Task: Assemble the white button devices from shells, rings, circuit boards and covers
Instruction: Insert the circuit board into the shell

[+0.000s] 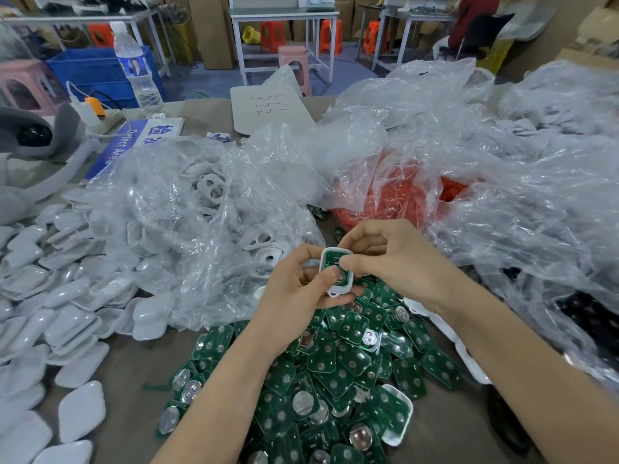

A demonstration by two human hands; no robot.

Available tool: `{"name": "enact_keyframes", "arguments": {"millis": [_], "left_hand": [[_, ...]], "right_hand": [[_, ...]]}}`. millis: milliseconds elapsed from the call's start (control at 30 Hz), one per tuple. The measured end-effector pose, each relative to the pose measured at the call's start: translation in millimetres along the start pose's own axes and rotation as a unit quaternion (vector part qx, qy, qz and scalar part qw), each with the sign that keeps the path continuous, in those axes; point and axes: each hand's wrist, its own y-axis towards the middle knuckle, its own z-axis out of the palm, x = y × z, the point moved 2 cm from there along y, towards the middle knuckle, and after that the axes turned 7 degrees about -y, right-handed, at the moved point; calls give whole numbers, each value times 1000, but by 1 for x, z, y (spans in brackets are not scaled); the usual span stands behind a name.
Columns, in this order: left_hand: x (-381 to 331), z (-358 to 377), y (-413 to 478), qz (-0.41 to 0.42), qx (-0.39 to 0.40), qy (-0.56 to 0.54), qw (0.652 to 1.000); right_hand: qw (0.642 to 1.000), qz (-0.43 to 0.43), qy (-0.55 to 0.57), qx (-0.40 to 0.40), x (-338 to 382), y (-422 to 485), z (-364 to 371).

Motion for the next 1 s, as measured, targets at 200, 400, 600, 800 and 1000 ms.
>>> {"name": "enact_keyframes", "arguments": {"millis": [200, 400, 600, 800, 1000], "left_hand": [[3, 0, 1, 12, -28, 29, 999], [5, 0, 2, 35, -47, 76, 995], [4, -1, 3, 24, -40, 65, 997], [6, -3, 4, -12, -46, 63, 997], [4, -5, 6, -7, -45, 86, 995]], "right_hand": [[1000, 3, 4, 23, 1, -4, 5], [1000, -17, -23, -7, -1, -5, 12], [1000, -16, 1, 1, -2, -4, 6], [997, -6, -11, -77, 14, 14, -31], [982, -163, -95, 27, 81, 32, 3]]}}
